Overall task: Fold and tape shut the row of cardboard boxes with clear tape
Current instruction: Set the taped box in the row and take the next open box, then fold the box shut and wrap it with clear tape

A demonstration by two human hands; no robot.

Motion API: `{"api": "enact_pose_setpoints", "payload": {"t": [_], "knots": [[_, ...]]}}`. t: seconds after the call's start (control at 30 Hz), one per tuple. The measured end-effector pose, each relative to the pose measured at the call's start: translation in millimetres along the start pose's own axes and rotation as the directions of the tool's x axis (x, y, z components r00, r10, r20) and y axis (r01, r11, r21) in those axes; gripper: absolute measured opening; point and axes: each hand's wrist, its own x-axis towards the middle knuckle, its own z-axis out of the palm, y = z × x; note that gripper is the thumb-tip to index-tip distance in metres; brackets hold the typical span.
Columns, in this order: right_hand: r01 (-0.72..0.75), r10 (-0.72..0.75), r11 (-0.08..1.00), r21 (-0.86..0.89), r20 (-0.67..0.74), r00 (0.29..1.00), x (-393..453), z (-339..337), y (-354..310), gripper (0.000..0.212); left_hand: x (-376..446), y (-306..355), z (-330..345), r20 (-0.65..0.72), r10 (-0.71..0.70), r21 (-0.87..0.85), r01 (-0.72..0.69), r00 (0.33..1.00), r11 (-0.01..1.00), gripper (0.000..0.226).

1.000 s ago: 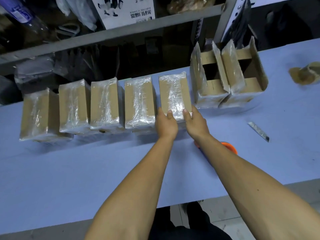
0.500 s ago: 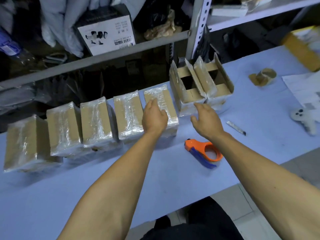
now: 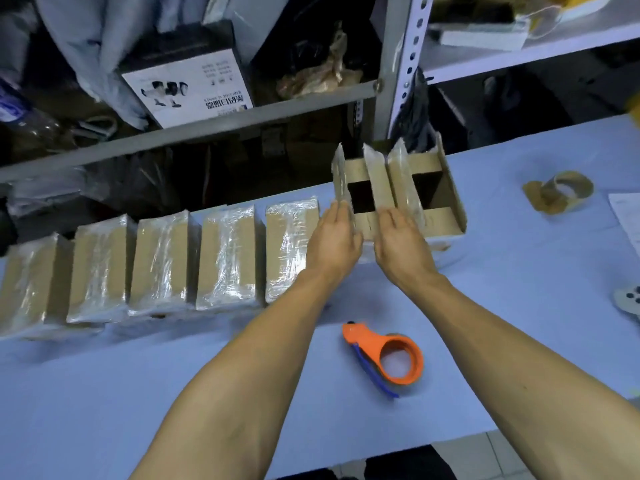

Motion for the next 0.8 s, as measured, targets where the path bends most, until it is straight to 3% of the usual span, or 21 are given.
{"api": "enact_pose_setpoints", "payload": {"t": [0.17,0.27,0.37,0.47,0.6,0.7,0.8], "knots": [[0.074,-0.07,0.994,0.086,-0.043,0.997,6,5,18,0.062,0,8,4,-0.044,-0.072,-0.049,0.07,0.996,0.996,0.047],[0.074,-0.081,0.974,0.213,0.024,0.996,1,3,28,0.061,-7,5,6,-0.049,-0.041,-0.111,0.036,0.998,0.993,0.053],[0.04,-0.1,0.925,0.379,0.141,0.985,1,5,29,0.054,-11,0,15,0.032,-0.079,-0.219,0.084,0.996,0.972,0.057],[-0.055,-0.043,0.855,0.515,0.176,0.984,9,8,24,0.046,-9,-4,22,0.062,-0.192,-0.45,0.199,0.98,0.87,0.063],[-0.079,0.095,0.863,0.5,-0.006,0.995,22,11,22,0.03,-3,-8,30,0.138,-0.3,-0.663,0.313,0.944,0.68,0.056],[-0.116,0.117,0.877,0.466,0.026,0.993,32,13,17,0.049,5,-5,39,0.002,-0.514,-0.675,0.381,0.858,0.632,0.039],[-0.151,0.086,0.88,0.451,0.16,0.983,34,27,13,0.063,17,-7,41,0.094,-0.548,-0.696,0.449,0.831,0.561,0.067]]}}
